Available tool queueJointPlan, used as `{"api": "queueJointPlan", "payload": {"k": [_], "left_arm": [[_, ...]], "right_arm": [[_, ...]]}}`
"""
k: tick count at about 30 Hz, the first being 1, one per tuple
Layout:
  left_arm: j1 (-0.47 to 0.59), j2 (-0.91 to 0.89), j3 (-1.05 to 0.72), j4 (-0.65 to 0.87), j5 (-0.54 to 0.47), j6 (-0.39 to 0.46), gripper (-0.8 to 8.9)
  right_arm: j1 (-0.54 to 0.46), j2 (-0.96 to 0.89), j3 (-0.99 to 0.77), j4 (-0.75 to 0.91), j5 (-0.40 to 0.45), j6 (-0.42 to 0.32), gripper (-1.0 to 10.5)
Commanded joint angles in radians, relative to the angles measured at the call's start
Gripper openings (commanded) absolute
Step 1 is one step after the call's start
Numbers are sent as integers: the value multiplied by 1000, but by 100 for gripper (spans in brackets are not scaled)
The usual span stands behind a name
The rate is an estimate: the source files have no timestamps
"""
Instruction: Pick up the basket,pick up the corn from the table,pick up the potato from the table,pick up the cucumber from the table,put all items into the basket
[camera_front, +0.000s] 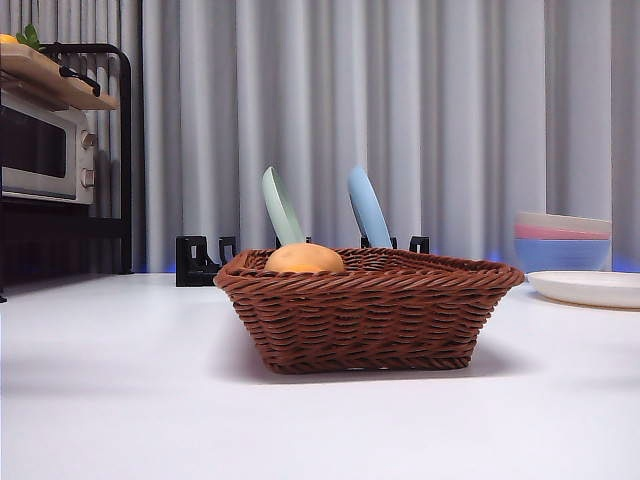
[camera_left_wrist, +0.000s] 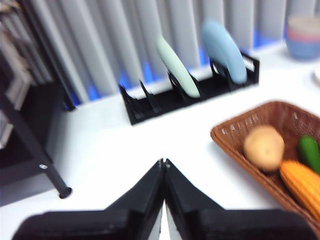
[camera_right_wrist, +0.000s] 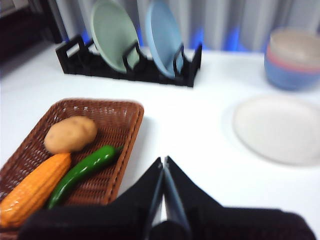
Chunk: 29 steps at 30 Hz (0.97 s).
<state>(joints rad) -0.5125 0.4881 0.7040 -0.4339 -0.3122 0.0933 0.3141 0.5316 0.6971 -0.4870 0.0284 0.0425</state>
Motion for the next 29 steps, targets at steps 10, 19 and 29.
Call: {"api": "queueJointPlan", "payload": {"k": [10, 19, 29], "left_arm": [[4, 33, -4, -61, -1, -14, -3], [77, -51, -19, -93, 17, 6, -3], [380, -318, -415, 166, 212, -46, -3]], "right_arm": [[1, -3, -2, -27, 5, 105, 2], [1, -3, -2, -27, 5, 105, 2], [1, -2, -2, -27, 5, 105, 2]]}}
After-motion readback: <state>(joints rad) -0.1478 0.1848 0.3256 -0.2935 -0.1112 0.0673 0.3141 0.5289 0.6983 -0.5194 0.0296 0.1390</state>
